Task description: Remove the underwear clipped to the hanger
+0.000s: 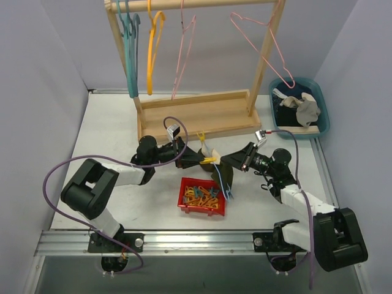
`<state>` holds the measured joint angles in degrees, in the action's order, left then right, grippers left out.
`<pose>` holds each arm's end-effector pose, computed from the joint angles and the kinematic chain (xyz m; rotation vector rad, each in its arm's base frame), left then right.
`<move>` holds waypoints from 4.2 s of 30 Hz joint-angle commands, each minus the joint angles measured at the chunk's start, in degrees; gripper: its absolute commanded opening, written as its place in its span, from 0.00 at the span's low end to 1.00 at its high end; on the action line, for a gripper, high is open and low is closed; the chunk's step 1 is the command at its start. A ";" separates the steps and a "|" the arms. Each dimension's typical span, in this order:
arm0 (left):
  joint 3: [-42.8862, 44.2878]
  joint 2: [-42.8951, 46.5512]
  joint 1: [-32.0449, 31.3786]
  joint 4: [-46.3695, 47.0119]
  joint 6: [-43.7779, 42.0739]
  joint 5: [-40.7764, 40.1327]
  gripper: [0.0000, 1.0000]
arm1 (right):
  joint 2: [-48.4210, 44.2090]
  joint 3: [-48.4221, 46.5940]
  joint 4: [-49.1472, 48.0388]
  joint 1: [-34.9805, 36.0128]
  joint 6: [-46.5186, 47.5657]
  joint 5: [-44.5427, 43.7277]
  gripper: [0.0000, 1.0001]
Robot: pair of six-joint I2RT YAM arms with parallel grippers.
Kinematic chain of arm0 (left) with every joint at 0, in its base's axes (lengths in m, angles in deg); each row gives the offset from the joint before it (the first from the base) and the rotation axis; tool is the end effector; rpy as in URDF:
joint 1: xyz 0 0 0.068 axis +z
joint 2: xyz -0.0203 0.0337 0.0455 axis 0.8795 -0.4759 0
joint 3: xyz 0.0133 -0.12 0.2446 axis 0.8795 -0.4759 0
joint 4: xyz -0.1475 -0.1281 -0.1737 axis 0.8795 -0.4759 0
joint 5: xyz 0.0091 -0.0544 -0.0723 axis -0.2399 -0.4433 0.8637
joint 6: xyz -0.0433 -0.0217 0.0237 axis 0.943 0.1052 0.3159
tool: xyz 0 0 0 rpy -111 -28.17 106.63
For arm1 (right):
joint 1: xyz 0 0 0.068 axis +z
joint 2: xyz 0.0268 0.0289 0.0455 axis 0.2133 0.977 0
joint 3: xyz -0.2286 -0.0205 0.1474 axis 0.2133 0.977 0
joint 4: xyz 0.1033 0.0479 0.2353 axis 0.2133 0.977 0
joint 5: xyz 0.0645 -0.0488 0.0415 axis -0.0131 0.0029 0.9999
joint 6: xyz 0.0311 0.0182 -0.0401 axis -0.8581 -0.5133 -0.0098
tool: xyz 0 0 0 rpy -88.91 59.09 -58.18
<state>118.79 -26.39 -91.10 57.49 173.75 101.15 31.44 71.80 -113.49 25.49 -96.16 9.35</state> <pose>0.2632 -0.1804 0.2016 -0.1765 2.1173 -2.1174 0.2002 0.0760 0.2296 -0.1384 1.7121 1.6983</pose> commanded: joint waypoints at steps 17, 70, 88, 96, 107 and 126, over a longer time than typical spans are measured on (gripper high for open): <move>7.64 10.45 1.22 -30.29 -19.22 -2.48 0.03 | -11.42 -18.64 57.87 -6.75 35.44 -26.71 0.01; 28.31 3.60 -5.55 -64.41 -37.53 -12.87 0.03 | -7.55 -19.70 58.49 24.89 26.31 -32.14 0.00; 19.35 11.68 -0.46 -64.07 -38.41 -10.05 0.02 | -11.77 -22.69 77.38 23.48 32.03 -46.30 0.00; 18.36 18.80 -0.62 -72.09 -42.43 -8.29 0.03 | -15.10 -23.22 82.23 24.89 29.13 -51.14 0.43; 14.16 23.99 -11.69 -92.63 -52.91 -16.46 0.03 | -14.58 -24.80 81.88 24.80 28.51 -56.15 0.59; 21.62 26.09 -13.90 -95.43 -52.21 -40.27 0.94 | 15.63 -37.36 54.82 13.04 33.62 -50.47 0.70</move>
<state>136.49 -4.59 -105.05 -36.97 121.33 67.38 43.28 38.18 -51.62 41.49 -62.85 -44.20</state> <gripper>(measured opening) 0.938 0.696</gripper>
